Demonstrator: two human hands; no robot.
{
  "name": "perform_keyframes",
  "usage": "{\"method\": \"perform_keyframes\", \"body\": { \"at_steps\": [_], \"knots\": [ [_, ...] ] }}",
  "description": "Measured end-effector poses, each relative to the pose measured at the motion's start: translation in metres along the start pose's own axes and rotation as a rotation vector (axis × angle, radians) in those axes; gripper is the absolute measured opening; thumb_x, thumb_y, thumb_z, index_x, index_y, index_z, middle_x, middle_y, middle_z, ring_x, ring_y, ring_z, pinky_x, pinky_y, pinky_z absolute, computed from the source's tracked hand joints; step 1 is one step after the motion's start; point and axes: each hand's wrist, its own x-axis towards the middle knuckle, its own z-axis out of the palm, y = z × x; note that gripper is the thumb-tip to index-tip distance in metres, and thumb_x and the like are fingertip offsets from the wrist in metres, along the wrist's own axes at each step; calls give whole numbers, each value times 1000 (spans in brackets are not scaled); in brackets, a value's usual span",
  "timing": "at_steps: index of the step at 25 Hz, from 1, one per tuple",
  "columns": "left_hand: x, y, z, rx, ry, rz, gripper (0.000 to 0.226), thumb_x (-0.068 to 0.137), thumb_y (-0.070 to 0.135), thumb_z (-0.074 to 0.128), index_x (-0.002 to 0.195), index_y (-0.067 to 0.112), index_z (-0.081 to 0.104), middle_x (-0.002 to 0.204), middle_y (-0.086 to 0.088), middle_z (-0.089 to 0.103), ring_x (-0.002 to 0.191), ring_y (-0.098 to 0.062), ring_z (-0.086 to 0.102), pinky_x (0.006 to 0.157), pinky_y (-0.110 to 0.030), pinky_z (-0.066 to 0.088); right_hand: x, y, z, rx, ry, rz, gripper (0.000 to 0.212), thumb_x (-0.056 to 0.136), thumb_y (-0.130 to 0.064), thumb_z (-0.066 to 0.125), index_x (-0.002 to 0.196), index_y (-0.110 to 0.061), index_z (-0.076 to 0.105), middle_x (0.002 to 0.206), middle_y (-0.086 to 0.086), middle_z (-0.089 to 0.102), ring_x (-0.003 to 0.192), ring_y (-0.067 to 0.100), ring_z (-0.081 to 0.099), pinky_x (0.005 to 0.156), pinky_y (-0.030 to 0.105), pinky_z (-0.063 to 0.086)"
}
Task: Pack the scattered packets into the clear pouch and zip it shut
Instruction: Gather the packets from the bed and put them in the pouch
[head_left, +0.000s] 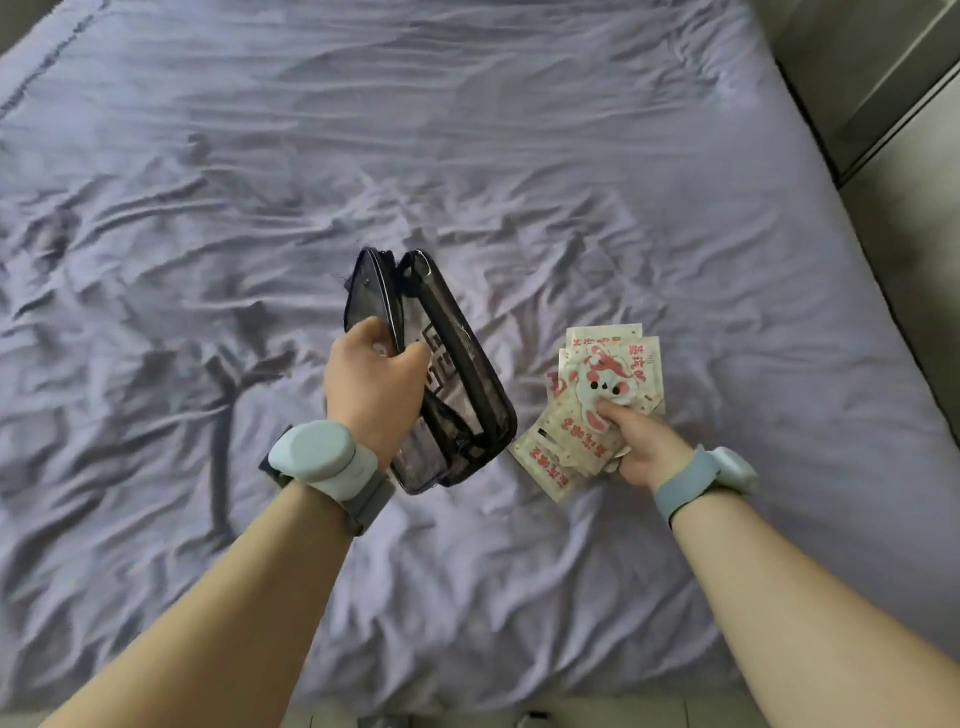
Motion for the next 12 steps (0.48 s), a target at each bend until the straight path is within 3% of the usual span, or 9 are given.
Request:
{"method": "perform_keyframes", "body": {
  "at_steps": [2, 4, 6, 7, 10, 12],
  "knots": [
    [-7, -11, 18, 11, 8, -11, 33, 73, 32, 58, 88, 2, 62, 63, -12, 52, 58, -25, 46, 53, -55, 55, 9, 18, -12, 2, -4, 62, 33, 94, -22, 74, 126, -16, 68, 115, 14, 76, 94, 32, 74, 67, 48, 62],
    [-12, -24, 34, 11, 33, -10, 35, 70, 33, 58, 86, 3, 63, 64, -18, 57, 59, -26, 48, 56, -58, 57, 17, 26, -18, 8, -28, 78, 31, 95, -21, 73, 125, -16, 67, 105, 13, 78, 89, 32, 75, 70, 49, 61],
    [-15, -33, 44, 21, 38, -9, 33, 71, 31, 58, 85, 1, 61, 61, -13, 52, 58, -26, 46, 53, -51, 53, 20, 27, -14, 14, -75, 26, 31, 95, -19, 72, 126, -15, 68, 92, 7, 81, 78, 25, 77, 64, 42, 61],
    [-15, -38, 48, 20, 37, -13, 32, 73, 29, 59, 85, 0, 60, 60, -9, 49, 58, -26, 45, 52, -47, 48, 20, 24, -12, 16, -106, -26, 32, 96, -18, 71, 127, -15, 68, 95, 6, 81, 77, 23, 78, 63, 39, 62],
    [-15, -53, 55, 34, 30, -21, 28, 73, 26, 60, 83, 0, 58, 57, -4, 47, 57, -26, 44, 53, -44, 45, 3, -3, 4, 72, -233, -165, 32, 100, -21, 64, 132, -15, 67, 119, 8, 77, 92, 22, 77, 70, 39, 63],
    [-17, -55, 55, 66, 19, -29, 24, 74, 25, 60, 80, 2, 57, 58, -5, 49, 56, -26, 46, 52, -48, 51, -20, -28, 14, 82, -299, -275, 32, 100, -24, 65, 131, -16, 67, 116, 7, 79, 103, 26, 76, 77, 44, 63]
  ]
}}
